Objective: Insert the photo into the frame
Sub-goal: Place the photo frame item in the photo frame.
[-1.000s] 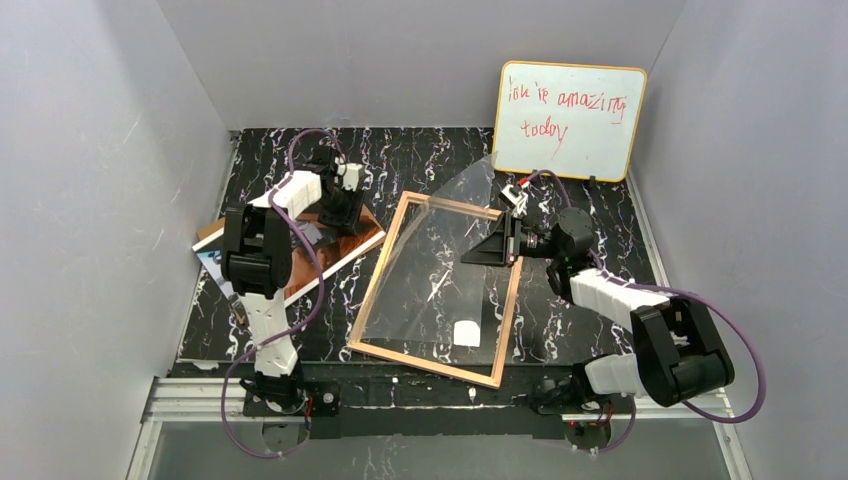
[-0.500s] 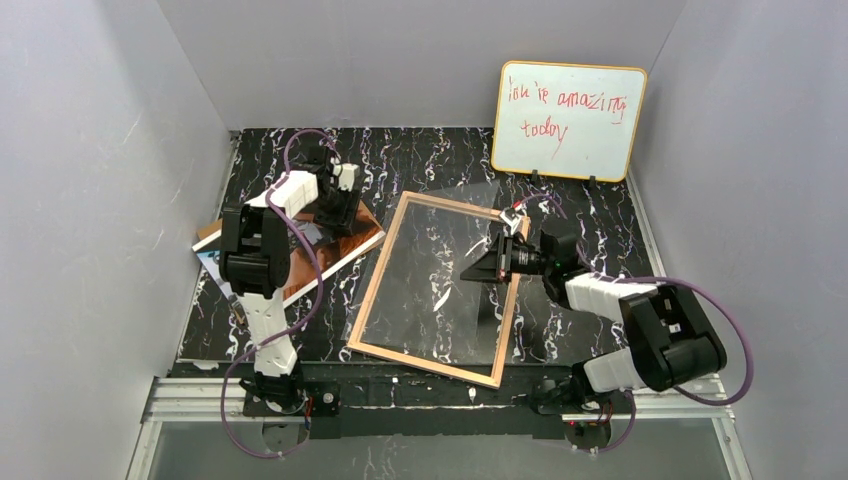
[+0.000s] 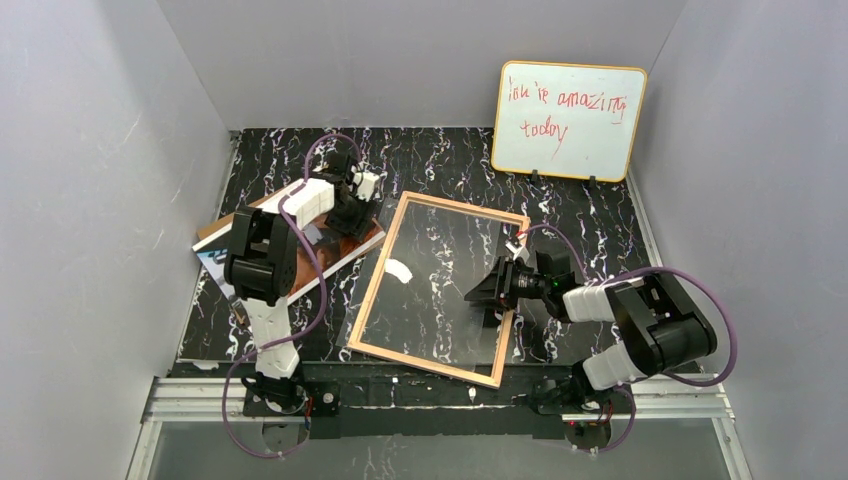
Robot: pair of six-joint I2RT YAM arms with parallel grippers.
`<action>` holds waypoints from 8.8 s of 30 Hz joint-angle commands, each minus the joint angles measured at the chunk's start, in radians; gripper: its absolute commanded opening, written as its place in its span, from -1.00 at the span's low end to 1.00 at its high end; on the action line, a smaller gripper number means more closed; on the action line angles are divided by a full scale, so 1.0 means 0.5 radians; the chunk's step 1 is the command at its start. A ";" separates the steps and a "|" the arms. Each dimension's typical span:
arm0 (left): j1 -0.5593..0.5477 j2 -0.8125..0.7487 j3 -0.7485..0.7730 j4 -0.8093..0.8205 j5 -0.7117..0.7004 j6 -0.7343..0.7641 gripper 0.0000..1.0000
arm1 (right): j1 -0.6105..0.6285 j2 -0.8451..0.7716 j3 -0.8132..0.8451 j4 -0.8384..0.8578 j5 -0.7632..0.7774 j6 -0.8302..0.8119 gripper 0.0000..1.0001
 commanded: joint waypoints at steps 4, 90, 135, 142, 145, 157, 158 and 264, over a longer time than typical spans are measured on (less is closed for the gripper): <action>-0.087 0.156 -0.156 -0.123 0.072 -0.005 0.05 | 0.009 0.096 -0.081 0.378 0.022 0.160 0.01; -0.171 0.177 -0.169 -0.082 -0.014 0.008 0.03 | -0.069 -0.503 -0.256 0.062 0.381 0.089 -0.97; -0.171 0.191 -0.183 -0.076 -0.035 0.014 0.02 | -0.160 -0.102 -0.259 0.306 0.212 0.189 -0.97; -0.171 0.190 -0.177 -0.077 -0.035 0.011 0.02 | -0.159 -0.144 -0.233 0.295 0.193 0.171 -0.97; -0.171 0.189 -0.185 -0.073 -0.032 0.010 0.02 | -0.159 -0.144 -0.239 0.312 0.210 0.178 -0.97; -0.171 0.192 -0.185 -0.064 -0.038 0.020 0.02 | -0.159 -0.319 -0.280 0.257 0.243 0.126 -0.97; -0.172 0.192 -0.181 -0.064 -0.036 0.019 0.02 | -0.161 -0.312 -0.275 0.255 0.244 0.127 -0.97; -0.386 0.162 0.011 -0.201 0.090 -0.012 0.12 | -0.379 -0.202 -0.111 -0.043 0.050 -0.114 -0.97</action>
